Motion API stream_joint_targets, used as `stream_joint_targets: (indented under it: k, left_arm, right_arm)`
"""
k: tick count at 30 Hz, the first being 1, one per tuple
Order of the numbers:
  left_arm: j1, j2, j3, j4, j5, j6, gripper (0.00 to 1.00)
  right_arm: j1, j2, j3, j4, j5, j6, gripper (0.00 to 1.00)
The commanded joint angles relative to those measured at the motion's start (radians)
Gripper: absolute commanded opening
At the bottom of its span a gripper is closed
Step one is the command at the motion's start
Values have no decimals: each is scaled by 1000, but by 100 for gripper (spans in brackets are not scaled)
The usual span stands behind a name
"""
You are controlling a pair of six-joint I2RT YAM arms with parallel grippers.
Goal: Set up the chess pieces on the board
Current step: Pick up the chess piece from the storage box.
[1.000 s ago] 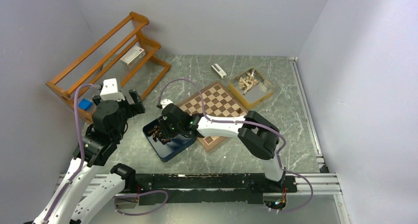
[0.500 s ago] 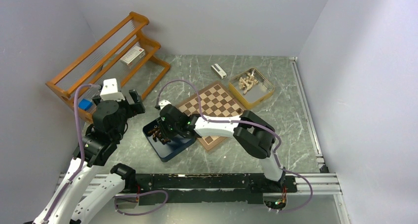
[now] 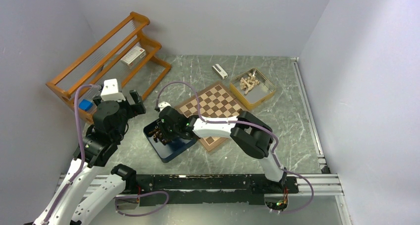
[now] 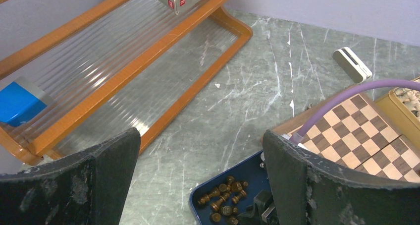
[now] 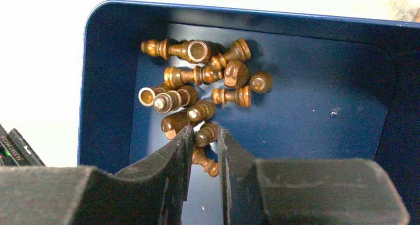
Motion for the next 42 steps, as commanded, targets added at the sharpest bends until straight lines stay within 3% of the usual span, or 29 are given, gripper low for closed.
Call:
stream_joint_targets:
  k: [1, 14, 27, 42]
  left_arm:
    - [-2, -9, 28, -1, -8, 1, 98]
    - [-2, -8, 25, 3, 0, 4, 98]
    - [-3, 0, 14, 18, 28, 10, 98]
    - [-6, 40, -42, 121, 234, 56, 98]
  right_arm:
    - [5, 15, 17, -1, 32, -16, 28]
    - [4, -45, -18, -2, 77, -6, 15]
    - [-30, -223, -105, 11, 100, 25, 14]
    - [-251, -566, -333, -44, 203, 15, 14]
